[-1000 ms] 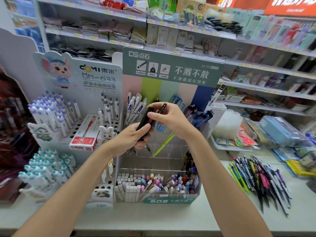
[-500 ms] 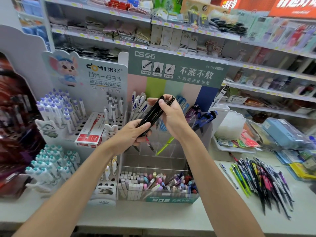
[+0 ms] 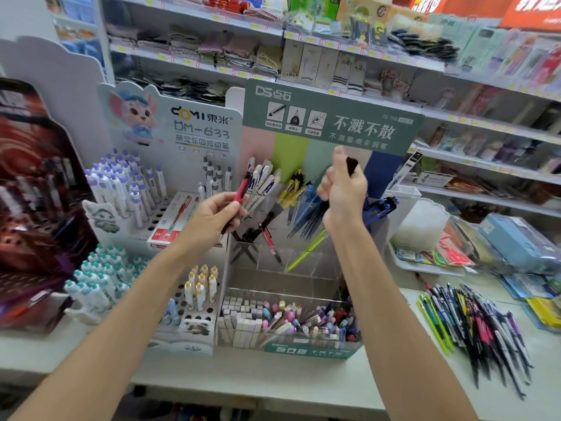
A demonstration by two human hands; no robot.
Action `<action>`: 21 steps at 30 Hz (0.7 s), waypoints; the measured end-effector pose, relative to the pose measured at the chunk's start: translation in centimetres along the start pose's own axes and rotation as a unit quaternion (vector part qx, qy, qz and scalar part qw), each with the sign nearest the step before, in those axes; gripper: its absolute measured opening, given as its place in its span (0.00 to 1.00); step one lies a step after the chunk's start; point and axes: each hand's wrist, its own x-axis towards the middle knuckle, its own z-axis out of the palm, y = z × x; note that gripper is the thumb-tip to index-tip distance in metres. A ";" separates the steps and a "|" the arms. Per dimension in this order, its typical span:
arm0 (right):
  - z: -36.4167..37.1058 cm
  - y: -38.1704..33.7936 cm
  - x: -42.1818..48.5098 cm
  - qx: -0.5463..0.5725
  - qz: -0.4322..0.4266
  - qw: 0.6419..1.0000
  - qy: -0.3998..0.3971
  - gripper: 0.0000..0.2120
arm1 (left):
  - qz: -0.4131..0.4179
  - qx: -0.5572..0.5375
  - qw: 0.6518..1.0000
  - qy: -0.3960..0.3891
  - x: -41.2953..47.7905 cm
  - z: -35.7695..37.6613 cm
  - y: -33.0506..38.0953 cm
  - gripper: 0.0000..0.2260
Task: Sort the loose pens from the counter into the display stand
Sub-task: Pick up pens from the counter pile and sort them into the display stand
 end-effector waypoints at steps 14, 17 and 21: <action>4.8 8.3 -2.7 -0.044 -0.075 0.994 -0.066 0.18 | 0.021 -0.045 0.988 0.144 -0.8 -2.4 -0.9 0.08; 4.3 11.0 -3.3 -0.118 -0.096 0.983 -0.100 0.18 | 0.022 -0.051 0.989 0.140 -1.0 -2.5 -1.3 0.08; 3.1 13.5 -3.6 -0.242 -0.117 0.949 -0.162 0.26 | 0.026 -0.030 0.990 0.133 -1.1 -2.6 -1.6 0.08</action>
